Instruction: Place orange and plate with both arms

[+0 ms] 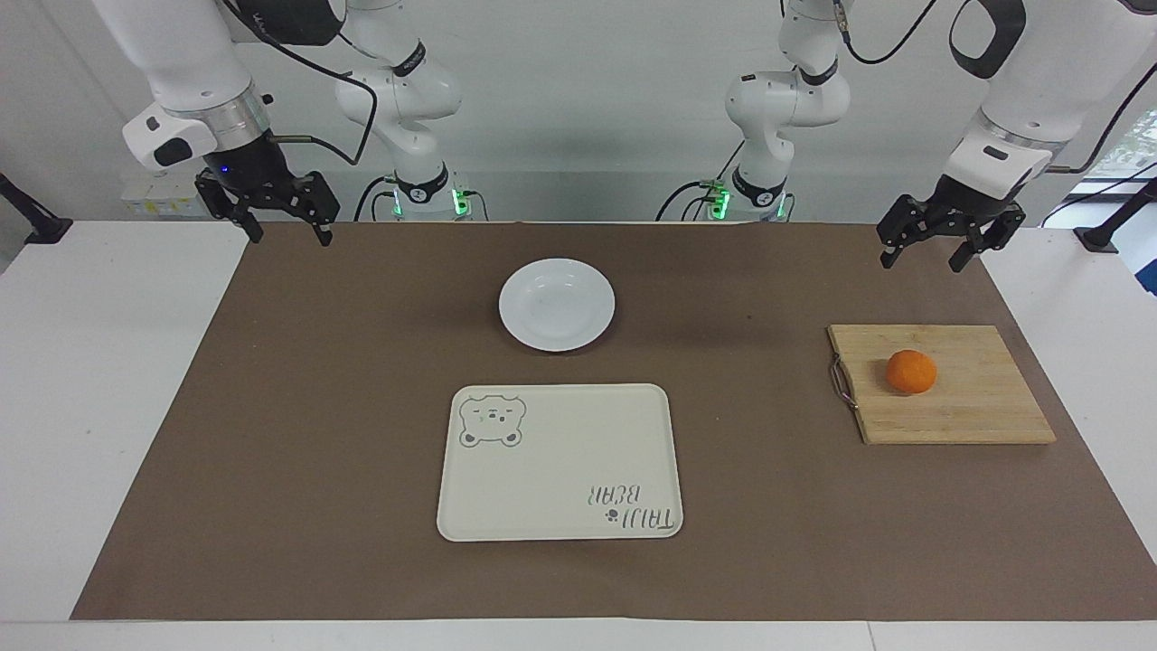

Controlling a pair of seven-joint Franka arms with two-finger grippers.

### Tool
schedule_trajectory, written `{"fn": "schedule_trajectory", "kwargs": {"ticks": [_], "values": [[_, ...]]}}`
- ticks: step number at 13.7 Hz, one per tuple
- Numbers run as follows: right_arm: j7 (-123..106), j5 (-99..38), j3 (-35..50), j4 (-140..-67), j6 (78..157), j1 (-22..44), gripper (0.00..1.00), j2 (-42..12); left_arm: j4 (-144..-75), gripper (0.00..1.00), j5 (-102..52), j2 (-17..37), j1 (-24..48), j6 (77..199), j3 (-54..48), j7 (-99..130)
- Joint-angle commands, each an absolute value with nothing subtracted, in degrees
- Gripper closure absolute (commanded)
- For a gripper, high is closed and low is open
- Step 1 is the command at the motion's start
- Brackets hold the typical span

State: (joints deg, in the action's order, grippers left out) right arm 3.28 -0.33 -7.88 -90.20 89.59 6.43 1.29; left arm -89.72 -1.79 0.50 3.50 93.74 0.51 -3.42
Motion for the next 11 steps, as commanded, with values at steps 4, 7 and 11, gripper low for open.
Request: {"fn": "schedule_trajectory", "kwargs": {"ticks": [4,7,11], "values": [[2.4,0.0,-7.6,-91.2,89.6,6.2,0.0,2.4,-91.0,0.0,-1.1,-1.3,3.5,92.4,0.5,-4.0],[2.4,0.0,-7.6,-91.2,89.6,6.2,0.0,2.4,-91.0,0.0,-1.1,-1.4,3.3,92.3,0.6,-3.9],[2.3,0.0,-7.6,-91.2,89.6,6.2,0.0,2.5,-91.0,0.0,-1.1,-1.4,3.5,92.4,0.5,-3.9]]}}
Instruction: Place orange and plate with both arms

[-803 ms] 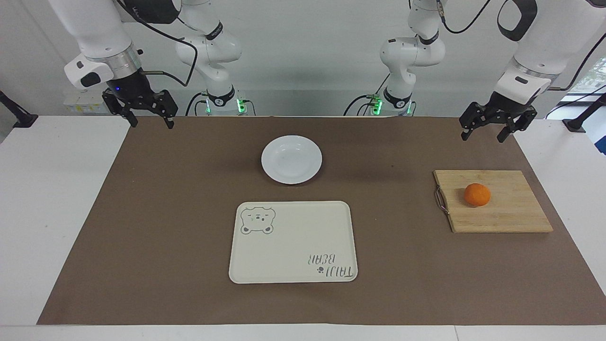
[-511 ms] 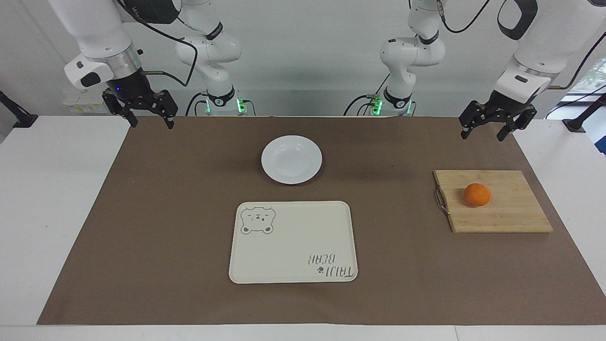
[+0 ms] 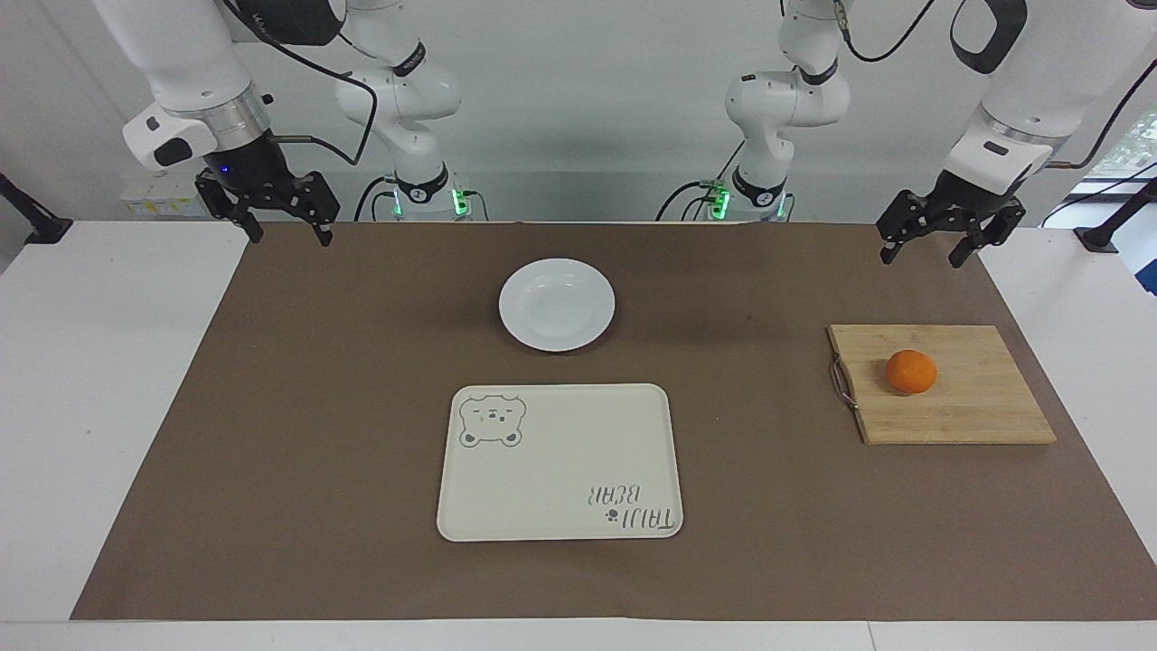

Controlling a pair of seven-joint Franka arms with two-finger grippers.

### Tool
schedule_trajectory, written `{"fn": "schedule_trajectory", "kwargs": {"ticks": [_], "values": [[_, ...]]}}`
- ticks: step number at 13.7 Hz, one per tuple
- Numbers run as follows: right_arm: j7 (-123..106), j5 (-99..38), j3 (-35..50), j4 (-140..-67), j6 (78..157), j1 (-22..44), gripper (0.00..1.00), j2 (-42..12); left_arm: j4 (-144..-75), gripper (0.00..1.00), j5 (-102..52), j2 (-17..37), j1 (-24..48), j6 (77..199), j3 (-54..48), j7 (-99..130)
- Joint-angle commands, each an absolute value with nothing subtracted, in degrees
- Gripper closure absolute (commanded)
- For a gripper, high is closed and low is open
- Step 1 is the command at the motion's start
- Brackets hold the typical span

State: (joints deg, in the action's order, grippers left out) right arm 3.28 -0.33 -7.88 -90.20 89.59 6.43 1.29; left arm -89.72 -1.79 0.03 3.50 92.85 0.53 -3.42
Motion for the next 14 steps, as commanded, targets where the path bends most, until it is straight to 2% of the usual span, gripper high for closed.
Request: {"fn": "schedule_trajectory", "kwargs": {"ticks": [1,14], "values": [[2.4,0.0,-7.6,-91.2,89.6,6.2,0.0,2.4,-91.0,0.0,-1.1,-1.4,3.6,92.1,0.5,-3.8],[2.4,0.0,-7.6,-91.2,89.6,6.2,0.0,2.5,-91.1,0.0,-1.1,-1.6,3.4,89.4,0.3,-5.2]]}}
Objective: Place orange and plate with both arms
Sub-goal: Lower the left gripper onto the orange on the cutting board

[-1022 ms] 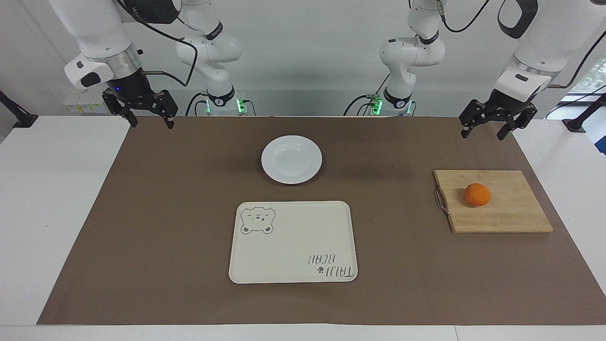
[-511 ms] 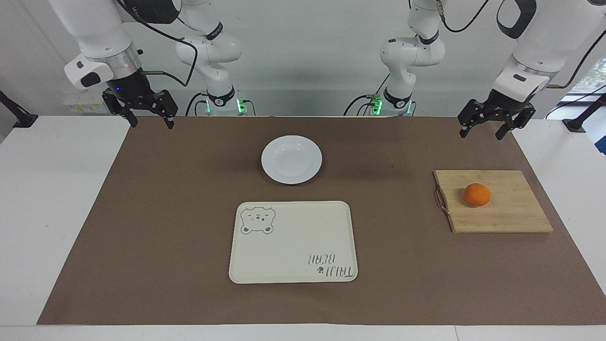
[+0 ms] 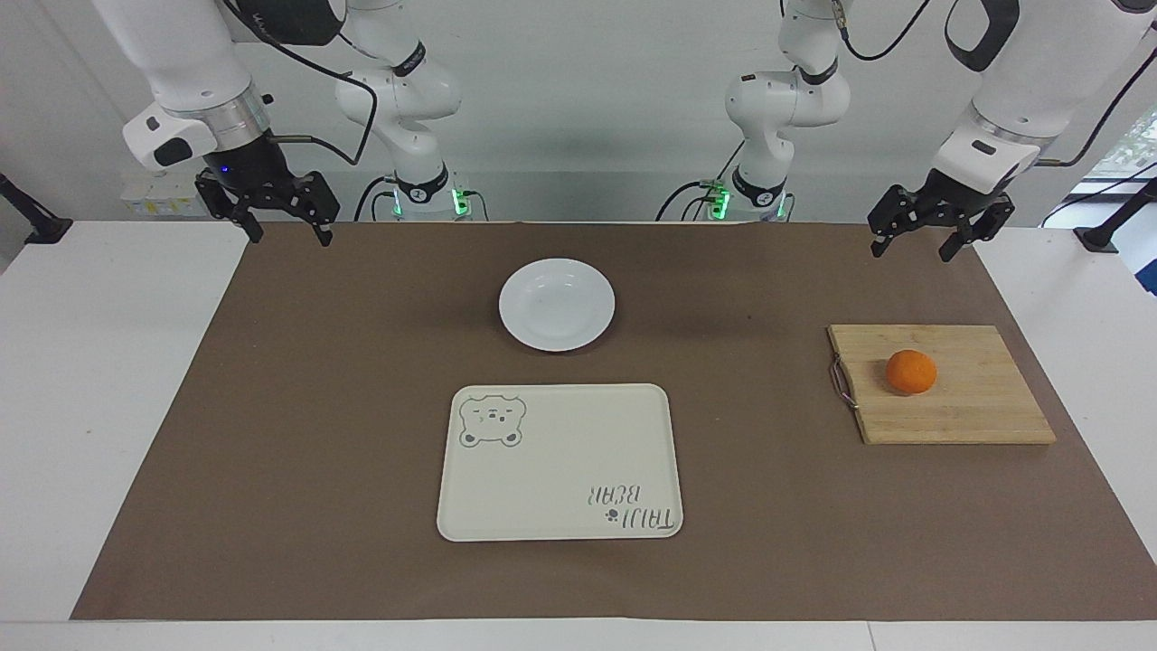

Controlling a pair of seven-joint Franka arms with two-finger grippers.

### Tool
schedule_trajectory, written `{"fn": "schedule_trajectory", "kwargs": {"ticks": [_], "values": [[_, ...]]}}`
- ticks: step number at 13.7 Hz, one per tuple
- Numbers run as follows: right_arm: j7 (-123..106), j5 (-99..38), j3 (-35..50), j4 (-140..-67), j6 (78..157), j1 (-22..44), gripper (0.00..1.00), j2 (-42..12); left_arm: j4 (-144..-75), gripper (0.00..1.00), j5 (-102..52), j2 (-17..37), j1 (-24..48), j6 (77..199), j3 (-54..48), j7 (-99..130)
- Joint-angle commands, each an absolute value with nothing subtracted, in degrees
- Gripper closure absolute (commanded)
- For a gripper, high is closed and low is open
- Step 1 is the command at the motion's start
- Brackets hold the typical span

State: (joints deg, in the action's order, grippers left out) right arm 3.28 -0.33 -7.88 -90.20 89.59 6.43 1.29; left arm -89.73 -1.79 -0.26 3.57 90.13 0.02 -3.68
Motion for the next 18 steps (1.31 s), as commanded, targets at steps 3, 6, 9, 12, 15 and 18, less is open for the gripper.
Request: {"fn": "schedule_trajectory", "kwargs": {"ticks": [3,6,9,12,15,18], "values": [[2.4,0.0,-7.6,-91.2,89.6,6.2,0.0,2.5,-91.1,0.0,-1.0,-1.2,2.6,88.9,0.5,-6.2],[2.4,0.0,-7.6,-91.2,89.6,6.2,0.0,2.4,-92.3,0.0,-1.0,-0.2,-0.2,90.5,0.5,-12.3],[2.4,0.0,-7.6,-91.2,89.6,6.2,0.0,2.5,-94.4,0.0,-1.0,1.0,-3.2,95.2,0.5,-16.9],[2.4,0.0,-7.6,-91.2,89.6,6.2,0.0,2.4,-98.3,0.0,-1.0,1.1,-5.8,100.6,0.5,-21.5],[2.4,0.0,-7.6,-91.2,89.6,6.2,0.0,2.5,-99.7,0.0,-1.0,3.1,-6.2,103.6,0.5,-23.5],[2.4,0.0,-7.6,-91.2,89.6,6.2,0.0,2.5,-100.1,0.0,-1.0,5.2,-6.9,106.9,0.5,-23.6]]}}
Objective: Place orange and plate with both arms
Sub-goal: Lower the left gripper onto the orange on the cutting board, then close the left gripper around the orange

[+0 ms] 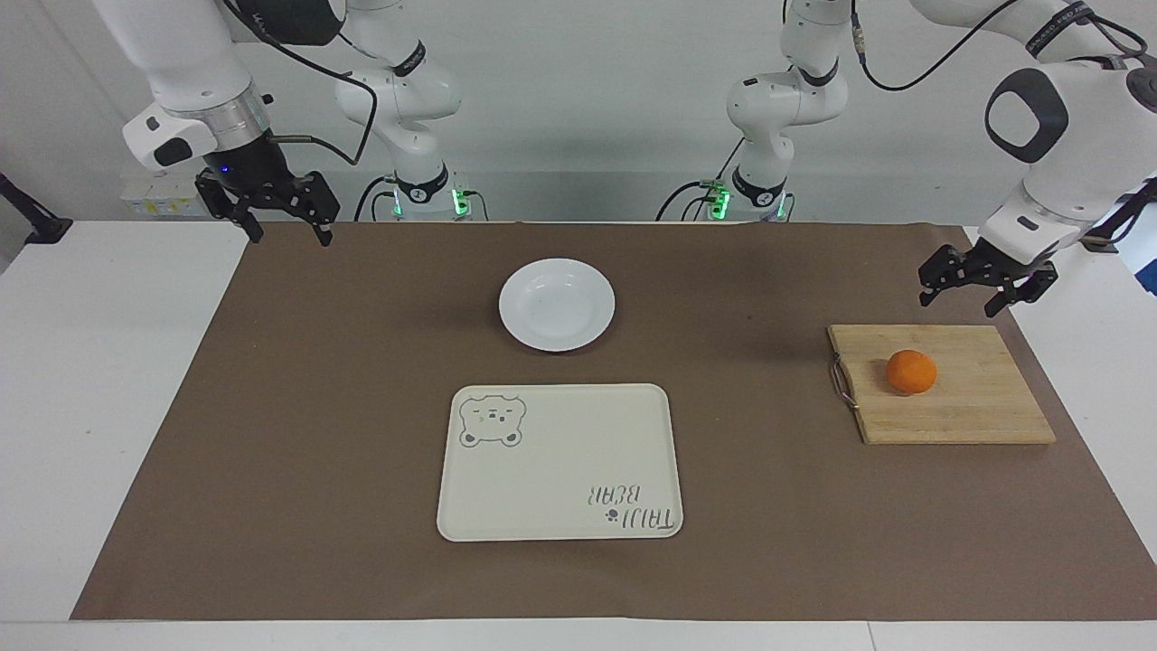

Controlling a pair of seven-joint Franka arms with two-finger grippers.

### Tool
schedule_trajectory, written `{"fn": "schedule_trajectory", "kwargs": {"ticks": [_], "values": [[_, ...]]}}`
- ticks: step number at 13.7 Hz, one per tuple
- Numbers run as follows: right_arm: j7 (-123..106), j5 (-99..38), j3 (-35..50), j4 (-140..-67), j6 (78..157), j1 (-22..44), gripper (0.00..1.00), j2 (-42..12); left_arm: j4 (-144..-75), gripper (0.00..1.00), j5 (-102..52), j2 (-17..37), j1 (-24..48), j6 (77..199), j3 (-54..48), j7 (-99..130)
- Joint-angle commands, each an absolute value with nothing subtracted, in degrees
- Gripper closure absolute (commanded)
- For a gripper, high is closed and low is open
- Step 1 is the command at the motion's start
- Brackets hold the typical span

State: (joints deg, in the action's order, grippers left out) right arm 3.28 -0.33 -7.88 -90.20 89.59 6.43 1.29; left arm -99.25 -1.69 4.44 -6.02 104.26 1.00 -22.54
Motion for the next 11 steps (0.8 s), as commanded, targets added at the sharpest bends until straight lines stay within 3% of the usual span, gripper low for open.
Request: {"fn": "schedule_trajectory", "kwargs": {"ticks": [1,11], "values": [[2.4,0.0,-7.6,-91.2,89.6,6.2,0.0,2.4,-100.7,0.0,-1.0,5.8,-7.1,108.2,0.5,-23.7],[2.4,0.0,-7.6,-91.2,89.6,6.2,0.0,2.4,-108.0,0.0,-1.5,13.5,-9.8,120.8,0.4,-26.2]]}}
